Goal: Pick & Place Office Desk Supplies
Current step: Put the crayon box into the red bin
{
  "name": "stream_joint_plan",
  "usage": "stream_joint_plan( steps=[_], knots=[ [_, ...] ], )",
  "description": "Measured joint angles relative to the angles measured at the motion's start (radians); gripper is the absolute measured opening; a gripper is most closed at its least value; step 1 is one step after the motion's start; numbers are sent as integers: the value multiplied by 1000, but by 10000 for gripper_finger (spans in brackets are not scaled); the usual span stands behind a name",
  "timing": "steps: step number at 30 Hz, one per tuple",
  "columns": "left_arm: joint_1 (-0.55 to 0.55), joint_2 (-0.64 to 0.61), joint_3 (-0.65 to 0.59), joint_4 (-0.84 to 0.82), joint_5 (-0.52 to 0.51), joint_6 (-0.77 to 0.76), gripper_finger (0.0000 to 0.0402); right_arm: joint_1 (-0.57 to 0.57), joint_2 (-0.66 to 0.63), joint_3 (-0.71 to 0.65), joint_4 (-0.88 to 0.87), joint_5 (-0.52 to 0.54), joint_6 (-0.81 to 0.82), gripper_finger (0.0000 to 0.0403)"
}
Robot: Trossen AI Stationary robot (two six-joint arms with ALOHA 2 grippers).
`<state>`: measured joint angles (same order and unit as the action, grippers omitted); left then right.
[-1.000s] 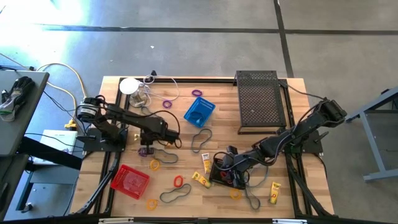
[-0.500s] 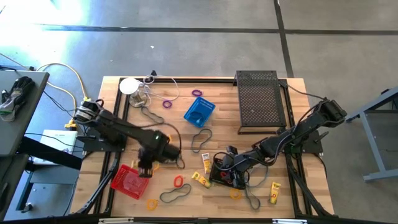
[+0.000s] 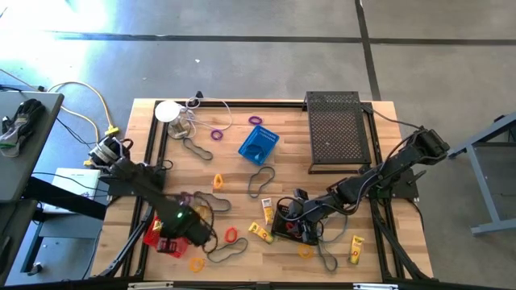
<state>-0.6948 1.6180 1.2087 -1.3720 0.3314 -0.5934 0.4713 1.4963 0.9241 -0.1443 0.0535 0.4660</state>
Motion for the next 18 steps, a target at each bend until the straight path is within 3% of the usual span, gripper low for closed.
stream_joint_plan(
  steps=[9,18],
  knots=[
    [-125,0,0,55,-81,-13,84,0,0,0,15,0,-26,206],
    [-154,-1,0,159,-154,-13,84,0,0,0,29,0,-26,206]
  ],
)
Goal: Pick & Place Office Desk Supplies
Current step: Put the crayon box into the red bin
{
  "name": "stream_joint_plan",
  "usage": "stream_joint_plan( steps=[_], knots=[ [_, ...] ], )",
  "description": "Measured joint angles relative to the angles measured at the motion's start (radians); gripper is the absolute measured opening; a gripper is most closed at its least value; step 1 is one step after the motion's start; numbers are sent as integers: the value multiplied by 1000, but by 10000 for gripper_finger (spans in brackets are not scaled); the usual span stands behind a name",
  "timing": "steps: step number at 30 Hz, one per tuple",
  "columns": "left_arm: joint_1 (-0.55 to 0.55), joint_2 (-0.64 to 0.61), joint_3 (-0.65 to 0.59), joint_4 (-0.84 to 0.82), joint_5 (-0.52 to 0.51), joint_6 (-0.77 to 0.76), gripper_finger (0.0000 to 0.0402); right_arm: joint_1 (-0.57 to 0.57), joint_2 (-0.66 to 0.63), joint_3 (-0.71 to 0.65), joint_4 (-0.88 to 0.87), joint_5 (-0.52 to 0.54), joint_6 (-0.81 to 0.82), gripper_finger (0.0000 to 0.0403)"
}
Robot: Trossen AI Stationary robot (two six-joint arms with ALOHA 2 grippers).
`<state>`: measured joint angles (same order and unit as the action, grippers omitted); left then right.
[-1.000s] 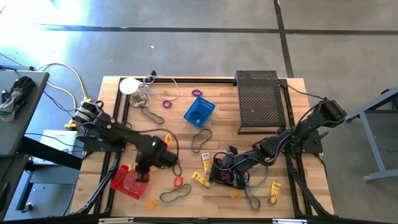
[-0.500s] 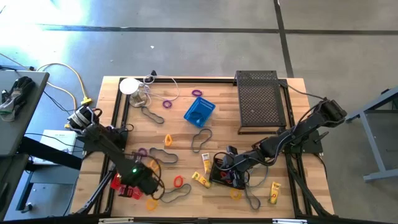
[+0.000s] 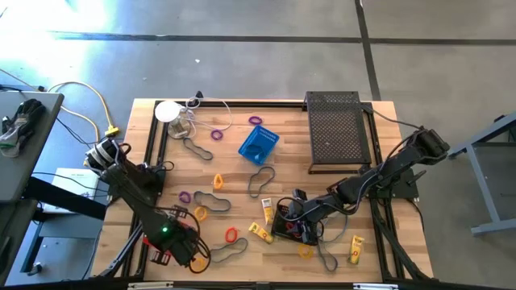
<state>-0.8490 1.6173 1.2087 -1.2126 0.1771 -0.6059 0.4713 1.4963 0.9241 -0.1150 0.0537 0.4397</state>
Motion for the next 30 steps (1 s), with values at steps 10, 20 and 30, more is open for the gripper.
stream_joint_plan(
  steps=[10,20,30],
  knots=[
    [10,0,0,-8,-63,-31,96,0,0,0,0,0,0,206],
    [-12,0,0,-14,-23,-67,123,0,0,0,0,0,0,206],
    [-10,0,-1,-107,-39,-220,124,0,0,0,-1,0,-2,206]
  ],
)
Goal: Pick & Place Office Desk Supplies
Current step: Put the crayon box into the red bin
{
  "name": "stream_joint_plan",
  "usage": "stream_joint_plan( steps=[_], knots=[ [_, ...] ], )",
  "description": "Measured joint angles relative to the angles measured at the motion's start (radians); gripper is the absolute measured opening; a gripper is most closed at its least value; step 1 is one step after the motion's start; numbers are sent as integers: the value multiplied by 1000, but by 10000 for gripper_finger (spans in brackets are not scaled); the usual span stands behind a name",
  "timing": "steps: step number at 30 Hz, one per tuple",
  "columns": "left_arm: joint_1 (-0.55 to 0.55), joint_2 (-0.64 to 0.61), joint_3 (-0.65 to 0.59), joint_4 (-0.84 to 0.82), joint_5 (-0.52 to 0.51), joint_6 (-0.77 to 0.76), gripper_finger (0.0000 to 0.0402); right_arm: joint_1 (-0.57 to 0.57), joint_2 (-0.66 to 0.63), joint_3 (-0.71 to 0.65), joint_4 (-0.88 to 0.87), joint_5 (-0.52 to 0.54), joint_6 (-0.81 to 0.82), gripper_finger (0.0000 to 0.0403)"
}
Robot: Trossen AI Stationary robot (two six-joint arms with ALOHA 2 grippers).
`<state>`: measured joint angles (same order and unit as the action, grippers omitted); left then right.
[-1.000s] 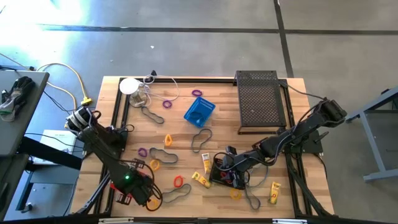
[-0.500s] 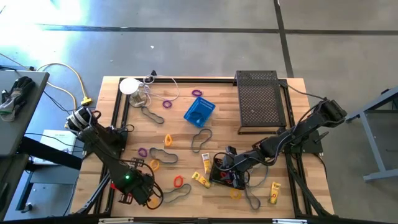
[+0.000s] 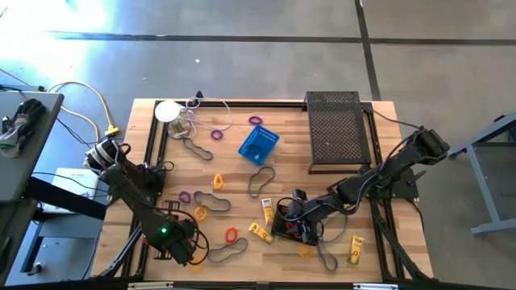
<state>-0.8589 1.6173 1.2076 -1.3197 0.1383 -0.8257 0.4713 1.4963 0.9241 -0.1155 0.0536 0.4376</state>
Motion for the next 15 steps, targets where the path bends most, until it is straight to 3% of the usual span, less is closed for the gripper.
stream_joint_plan(
  steps=[11,15],
  knots=[
    [-4,3,0,20,-12,-20,125,0,0,0,0,0,-17,206],
    [-9,3,-2,43,-14,58,125,0,0,0,-1,0,-17,206]
  ],
)
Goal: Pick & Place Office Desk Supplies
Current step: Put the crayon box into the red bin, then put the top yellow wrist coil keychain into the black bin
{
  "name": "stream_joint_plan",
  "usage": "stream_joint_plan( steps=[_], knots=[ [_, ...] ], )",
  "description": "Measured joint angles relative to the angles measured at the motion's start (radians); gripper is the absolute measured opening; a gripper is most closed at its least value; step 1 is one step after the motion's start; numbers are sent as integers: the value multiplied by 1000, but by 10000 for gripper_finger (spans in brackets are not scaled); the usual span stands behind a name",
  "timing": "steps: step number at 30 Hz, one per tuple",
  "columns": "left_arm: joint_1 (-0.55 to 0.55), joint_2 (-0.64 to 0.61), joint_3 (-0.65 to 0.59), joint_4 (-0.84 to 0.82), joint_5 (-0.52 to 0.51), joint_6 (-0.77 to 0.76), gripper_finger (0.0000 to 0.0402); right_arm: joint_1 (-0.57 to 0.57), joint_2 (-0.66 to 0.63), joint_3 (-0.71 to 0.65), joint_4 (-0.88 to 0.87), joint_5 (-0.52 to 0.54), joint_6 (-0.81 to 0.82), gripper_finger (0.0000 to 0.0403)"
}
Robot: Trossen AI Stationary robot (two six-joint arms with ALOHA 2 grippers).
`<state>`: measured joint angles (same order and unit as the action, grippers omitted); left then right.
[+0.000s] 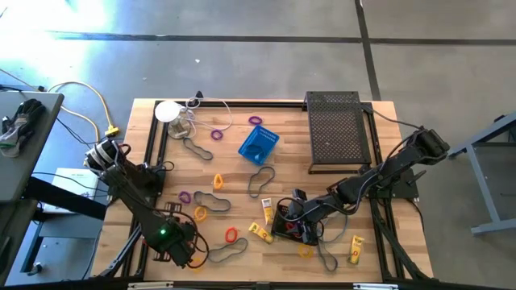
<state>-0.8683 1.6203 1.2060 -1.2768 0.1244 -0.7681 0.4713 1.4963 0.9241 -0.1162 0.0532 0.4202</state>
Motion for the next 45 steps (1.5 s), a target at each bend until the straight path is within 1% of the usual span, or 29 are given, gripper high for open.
stream_joint_plan(
  steps=[5,8,10,13,17,22,29,32,36,39,41,45],
  knots=[
    [-21,4,0,48,86,157,125,0,0,0,0,0,0,206],
    [-33,9,0,50,103,219,125,0,0,0,0,0,0,206],
    [-34,13,0,50,95,210,125,0,0,0,0,0,0,206],
    [-33,13,0,54,83,153,125,0,0,0,0,0,0,206],
    [-33,13,-16,54,83,137,125,0,0,0,1,0,0,206],
    [-30,13,-56,54,84,21,125,0,0,0,0,0,0,206],
    [-29,13,-60,92,66,38,126,0,0,0,1,0,0,206],
    [-29,13,-60,107,54,37,143,0,0,0,1,0,-3,206],
    [-29,13,-60,106,24,36,186,0,0,0,1,0,-6,206],
    [-28,13,-59,105,24,40,217,0,0,0,1,0,-6,206],
    [-16,13,-52,98,43,71,229,0,0,0,0,0,-6,206],
    [19,13,-12,92,132,162,234,0,0,0,1,0,-6,206]
  ],
)
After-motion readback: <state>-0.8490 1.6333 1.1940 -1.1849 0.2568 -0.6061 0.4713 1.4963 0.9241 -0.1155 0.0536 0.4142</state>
